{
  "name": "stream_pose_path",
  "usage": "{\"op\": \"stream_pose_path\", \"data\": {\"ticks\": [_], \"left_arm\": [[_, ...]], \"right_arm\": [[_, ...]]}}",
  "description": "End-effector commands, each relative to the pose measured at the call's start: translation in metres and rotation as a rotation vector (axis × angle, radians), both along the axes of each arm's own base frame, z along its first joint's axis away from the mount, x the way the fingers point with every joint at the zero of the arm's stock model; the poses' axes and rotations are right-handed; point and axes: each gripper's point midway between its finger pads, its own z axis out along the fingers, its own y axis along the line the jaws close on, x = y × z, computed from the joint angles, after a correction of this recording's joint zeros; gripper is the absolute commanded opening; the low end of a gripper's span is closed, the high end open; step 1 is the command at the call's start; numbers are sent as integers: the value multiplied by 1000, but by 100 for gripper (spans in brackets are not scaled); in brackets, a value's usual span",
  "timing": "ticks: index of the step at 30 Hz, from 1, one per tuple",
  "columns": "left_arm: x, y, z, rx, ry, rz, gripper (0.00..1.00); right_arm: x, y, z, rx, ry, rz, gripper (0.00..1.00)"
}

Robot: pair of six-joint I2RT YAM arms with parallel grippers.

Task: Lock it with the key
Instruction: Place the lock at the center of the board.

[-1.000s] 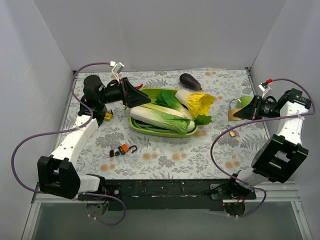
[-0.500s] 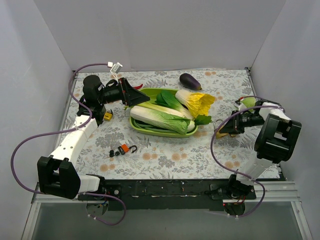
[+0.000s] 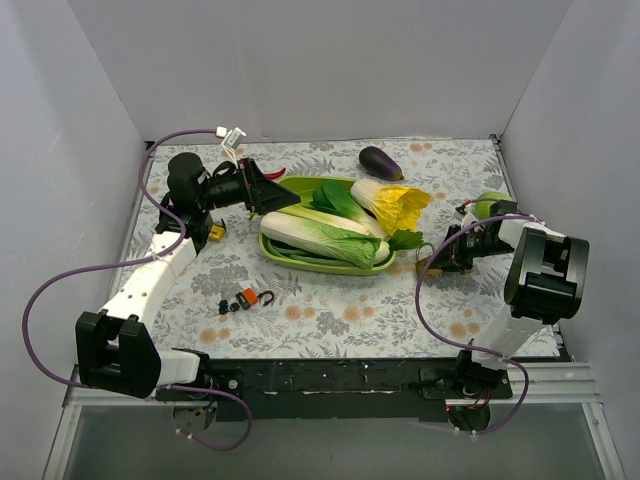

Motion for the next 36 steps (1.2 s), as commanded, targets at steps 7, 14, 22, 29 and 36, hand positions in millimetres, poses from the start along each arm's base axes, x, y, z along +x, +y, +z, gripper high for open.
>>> {"op": "stream_pose_path", "data": {"ticks": [7, 14, 22, 29, 36], "left_arm": [[-1, 4, 5, -4, -32, 18, 98], [-3, 4, 7, -8, -34, 18, 98], [-4, 4, 6, -8, -32, 23, 98], [-5, 5, 5, -10, -32, 23, 98], [-4, 5, 3, -13, -28, 24, 98]], "right_arm": [[7, 20, 2, 43, -13, -12, 4], [9, 20, -4, 15, -17, -53, 11], [9, 13, -12, -60, -7, -54, 35], [16, 10, -11, -89, -19, -58, 43], [17, 13, -12, -75, -17, -85, 31]]}}
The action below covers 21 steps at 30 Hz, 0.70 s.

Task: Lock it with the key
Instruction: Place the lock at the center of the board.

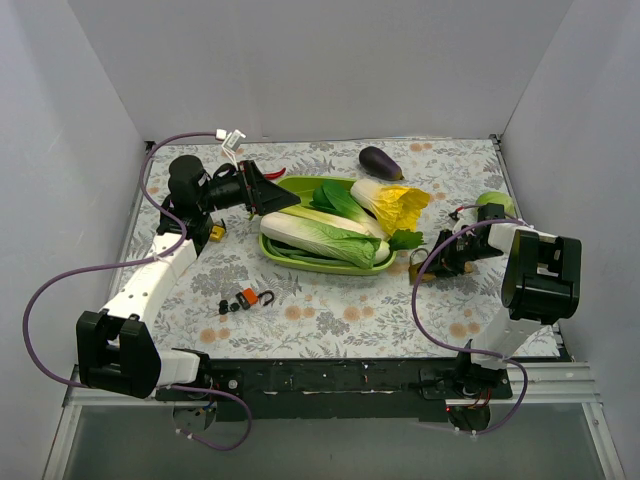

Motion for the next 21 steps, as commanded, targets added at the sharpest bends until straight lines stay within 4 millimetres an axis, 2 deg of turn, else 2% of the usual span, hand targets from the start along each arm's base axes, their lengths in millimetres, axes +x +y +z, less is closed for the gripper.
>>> {"op": "stream_pose_path", "data": {"ticks": [1, 10, 12, 16, 21], "left_arm": [[-6, 4, 11, -10, -50, 10, 98], [-6, 4, 8, -16, -40, 8, 98], [-6, 4, 8, -16, -37, 5, 98], [-7, 4, 8, -13, -42, 4, 98], [-9, 4, 8, -13, -38, -3, 98]], "right_arm": [[17, 1, 10, -9, -74, -18, 31], [18, 7, 5, 21, -68, -40, 24], [16, 8, 4, 25, -64, -46, 19], [17, 11, 7, 44, -103, -57, 1], [17, 19, 7, 109, -107, -48, 1]]}}
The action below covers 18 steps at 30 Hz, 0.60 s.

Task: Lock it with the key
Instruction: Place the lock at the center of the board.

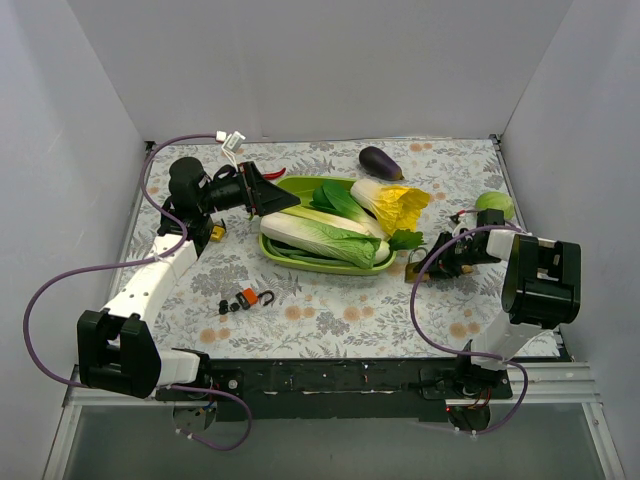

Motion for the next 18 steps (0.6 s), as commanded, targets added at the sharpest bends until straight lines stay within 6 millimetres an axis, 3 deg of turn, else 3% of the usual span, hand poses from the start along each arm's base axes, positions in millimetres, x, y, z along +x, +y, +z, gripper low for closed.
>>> {"op": "stream_pose_path", "data": {"ticks": [1, 5, 9, 12, 14, 15, 18], "left_arm": [[-9, 4, 11, -3, -50, -4, 98], [-11, 4, 9, 2, -45, -10, 98], [-11, 4, 9, 3, -41, -14, 98], [-11, 4, 9, 4, -38, -16, 98], [-11, 4, 8, 3, -33, -16, 98], [-11, 4, 8, 1, -33, -16, 98], [-13, 4, 7, 0, -28, -19, 98]], "right_arm": [[17, 7, 6, 37, -96, 16, 1], [22, 6, 8, 23, -102, 34, 1], [17, -2, 1, -36, -51, 64, 35], [12, -9, 1, -90, -42, 75, 49], [16, -12, 7, -115, -65, 78, 51], [17, -15, 7, -133, -65, 76, 59], [22, -21, 12, -173, -80, 79, 61]]}}
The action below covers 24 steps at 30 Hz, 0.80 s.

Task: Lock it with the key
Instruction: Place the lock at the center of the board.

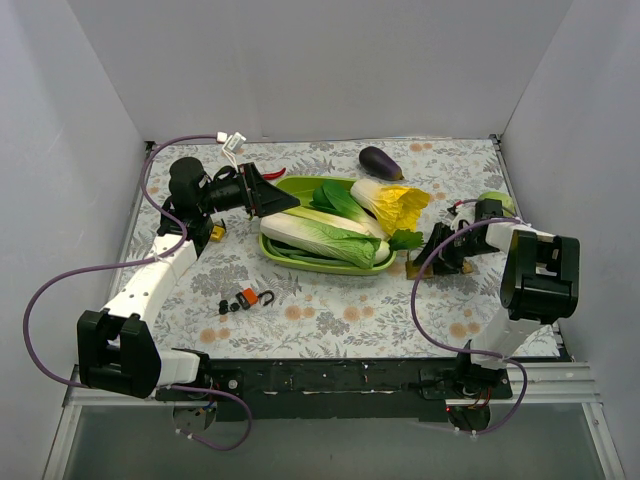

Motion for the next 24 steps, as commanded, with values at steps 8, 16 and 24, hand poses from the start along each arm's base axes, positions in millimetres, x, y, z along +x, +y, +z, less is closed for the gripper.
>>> {"op": "stream_pose_path", "data": {"ticks": [8, 16, 24], "left_arm": [[-9, 3, 9, -2, -39, -8, 98], [-5, 6, 8, 36, -26, 12, 98], [24, 61, -25, 157, 163, 141, 98]], "right_arm": [[8, -19, 18, -149, -49, 44, 79], [8, -10, 43, -117, -106, 79, 81], [9, -23, 74, -194, -197, 135, 86]]}}
